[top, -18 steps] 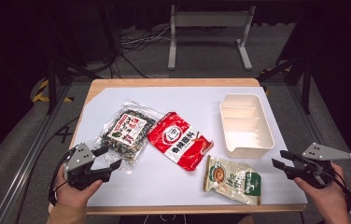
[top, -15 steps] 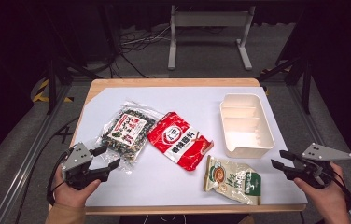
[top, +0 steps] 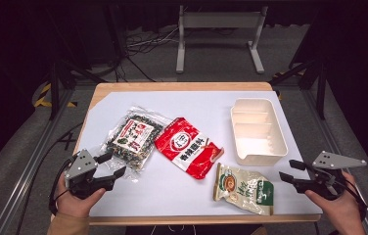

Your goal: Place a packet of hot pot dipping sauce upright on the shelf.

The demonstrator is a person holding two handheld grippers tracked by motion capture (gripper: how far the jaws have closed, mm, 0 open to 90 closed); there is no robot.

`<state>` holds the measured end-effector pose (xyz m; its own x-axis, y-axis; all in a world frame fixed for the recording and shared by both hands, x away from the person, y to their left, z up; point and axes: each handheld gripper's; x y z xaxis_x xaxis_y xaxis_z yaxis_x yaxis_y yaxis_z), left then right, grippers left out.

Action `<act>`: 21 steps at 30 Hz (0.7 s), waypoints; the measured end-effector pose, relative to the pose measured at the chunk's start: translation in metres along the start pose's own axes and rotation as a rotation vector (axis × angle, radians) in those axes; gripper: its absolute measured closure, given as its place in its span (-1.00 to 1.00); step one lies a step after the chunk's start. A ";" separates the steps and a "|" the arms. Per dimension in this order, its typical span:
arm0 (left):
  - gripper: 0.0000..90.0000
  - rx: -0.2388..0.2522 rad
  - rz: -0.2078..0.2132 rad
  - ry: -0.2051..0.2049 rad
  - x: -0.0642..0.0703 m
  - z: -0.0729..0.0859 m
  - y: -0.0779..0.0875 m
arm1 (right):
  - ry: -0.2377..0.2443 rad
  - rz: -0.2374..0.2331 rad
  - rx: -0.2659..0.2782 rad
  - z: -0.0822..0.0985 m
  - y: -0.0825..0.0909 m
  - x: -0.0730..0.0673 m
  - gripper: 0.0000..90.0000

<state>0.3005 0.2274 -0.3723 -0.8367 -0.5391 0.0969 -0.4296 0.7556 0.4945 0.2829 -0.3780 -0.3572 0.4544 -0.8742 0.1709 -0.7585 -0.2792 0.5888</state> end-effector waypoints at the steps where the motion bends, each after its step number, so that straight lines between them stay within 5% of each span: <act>1: -0.22 -0.001 0.000 0.001 0.000 0.000 0.000 | 0.000 -0.001 -0.003 0.000 0.000 -0.001 -0.10; 21: -0.22 -0.015 0.000 -0.002 0.000 0.000 -0.003 | -0.012 -0.068 -0.181 -0.001 -0.011 -0.016 -0.22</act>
<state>0.3015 0.2255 -0.3740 -0.8377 -0.5378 0.0951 -0.4242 0.7503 0.5070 0.2838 -0.3605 -0.3659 0.4958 -0.8605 0.1170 -0.6291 -0.2629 0.7315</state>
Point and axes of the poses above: each handheld gripper's, and its own axes: y roughly backward along the jaws, z roughly out of its underside, x roughly to its right, and after that the axes turned 15 degrees about z, right-handed
